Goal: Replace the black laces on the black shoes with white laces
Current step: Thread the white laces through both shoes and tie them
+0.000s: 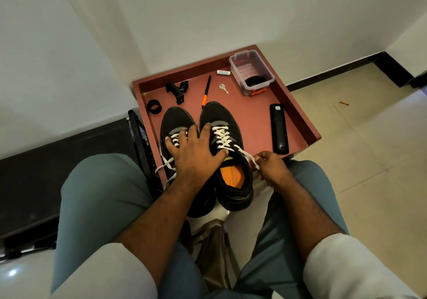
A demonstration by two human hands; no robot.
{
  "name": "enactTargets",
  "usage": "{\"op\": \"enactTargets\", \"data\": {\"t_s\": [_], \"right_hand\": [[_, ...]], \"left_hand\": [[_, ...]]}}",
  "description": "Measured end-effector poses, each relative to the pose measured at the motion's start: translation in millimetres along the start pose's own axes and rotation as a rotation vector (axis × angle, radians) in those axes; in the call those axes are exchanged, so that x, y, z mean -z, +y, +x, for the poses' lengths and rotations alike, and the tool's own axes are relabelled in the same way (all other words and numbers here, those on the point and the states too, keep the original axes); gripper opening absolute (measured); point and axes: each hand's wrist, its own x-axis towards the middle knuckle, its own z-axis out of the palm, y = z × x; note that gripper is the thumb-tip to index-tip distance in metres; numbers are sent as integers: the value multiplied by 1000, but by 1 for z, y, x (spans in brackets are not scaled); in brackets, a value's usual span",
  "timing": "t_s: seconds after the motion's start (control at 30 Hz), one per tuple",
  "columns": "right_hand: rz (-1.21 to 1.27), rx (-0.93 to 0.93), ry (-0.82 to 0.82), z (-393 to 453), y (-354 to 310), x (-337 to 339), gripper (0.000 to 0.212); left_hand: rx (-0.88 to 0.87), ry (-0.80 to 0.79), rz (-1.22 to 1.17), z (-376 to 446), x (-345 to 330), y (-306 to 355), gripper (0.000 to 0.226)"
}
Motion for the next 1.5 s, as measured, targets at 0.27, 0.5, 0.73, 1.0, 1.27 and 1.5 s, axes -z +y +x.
{"op": "enactTargets", "data": {"t_s": [0.27,0.5,0.73,1.0,1.27,1.5], "right_hand": [[-105,98,-203,-3,5,5,23],[-341,205,221,-6,2,12,9],[1120,273,-136,-59,-60,46,20],[1397,374,-227,-58,-74,44,21],[562,111,154,-23,-46,53,35],[-34,661,-211,-44,-58,17,27]], "left_hand": [[52,79,-212,2,8,-6,66],[50,98,-322,0,12,-6,46],[-50,-494,-1186,-18,34,15,28],[-133,-841,-1299,-34,38,17,18],[87,-479,-969,-14,50,-34,21],[41,-538,-1020,-16,51,-10,22]]}}
